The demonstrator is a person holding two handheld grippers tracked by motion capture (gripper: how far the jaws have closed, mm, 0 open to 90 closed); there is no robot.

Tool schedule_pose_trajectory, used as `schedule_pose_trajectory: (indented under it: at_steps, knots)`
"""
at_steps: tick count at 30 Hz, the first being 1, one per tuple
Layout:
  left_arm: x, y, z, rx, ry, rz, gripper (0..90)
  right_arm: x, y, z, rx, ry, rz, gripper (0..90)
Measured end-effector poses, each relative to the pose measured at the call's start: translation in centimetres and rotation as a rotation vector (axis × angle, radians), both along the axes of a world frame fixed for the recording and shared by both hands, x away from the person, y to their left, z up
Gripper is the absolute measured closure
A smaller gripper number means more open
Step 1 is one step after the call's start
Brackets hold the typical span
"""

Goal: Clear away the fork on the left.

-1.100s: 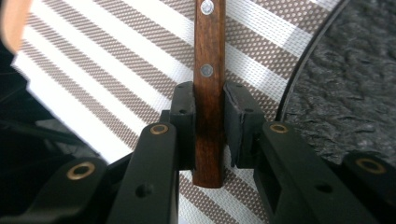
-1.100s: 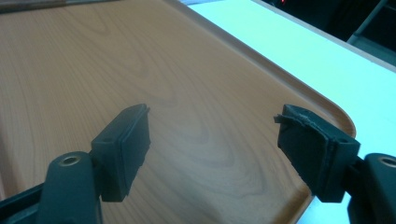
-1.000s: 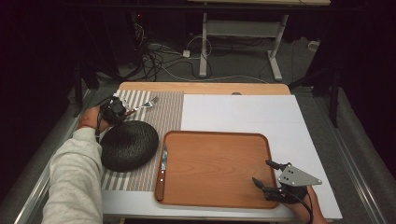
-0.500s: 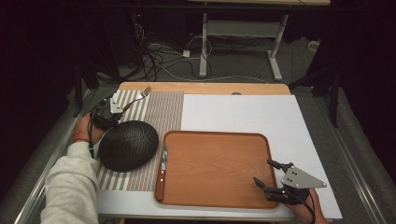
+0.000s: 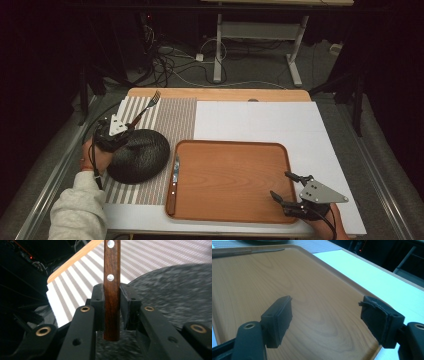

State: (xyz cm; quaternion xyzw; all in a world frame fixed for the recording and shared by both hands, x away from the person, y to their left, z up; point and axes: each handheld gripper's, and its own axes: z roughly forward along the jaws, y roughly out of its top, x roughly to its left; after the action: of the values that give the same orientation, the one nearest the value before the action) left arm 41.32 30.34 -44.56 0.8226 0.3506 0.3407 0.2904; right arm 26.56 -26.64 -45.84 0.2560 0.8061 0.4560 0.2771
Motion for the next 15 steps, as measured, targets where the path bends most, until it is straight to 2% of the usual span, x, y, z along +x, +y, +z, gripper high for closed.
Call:
schedule_pose_trajectory:
  at_steps: [6,9,11,12,13,15]
  knots:
    - [-1.7,-1.1,0.2,-0.060,-0.050,-0.036,73.4,0.1,0.1,0.0,0.002,-0.003,-0.002,25.8]
    - [-2.3,-1.6,0.2,-0.072,-0.078,-0.059,73.4,0.0,0.2,0.0,0.004,-0.002,-0.004,25.8]
    - [-3.0,-2.0,0.2,-0.117,-0.080,-0.063,73.4,0.0,0.2,0.0,0.004,-0.003,-0.004,25.8]
    - [-3.1,-2.1,0.3,-0.119,-0.099,-0.076,73.4,0.0,0.2,0.0,0.003,-0.003,-0.003,25.8]
    - [-3.5,-2.3,0.2,-0.139,-0.092,-0.075,73.4,0.0,0.2,0.0,0.003,-0.002,-0.003,25.8]
    - [-3.8,-2.6,0.3,-0.149,-0.115,-0.096,73.4,0.0,0.2,0.0,0.000,-0.003,-0.006,25.8]
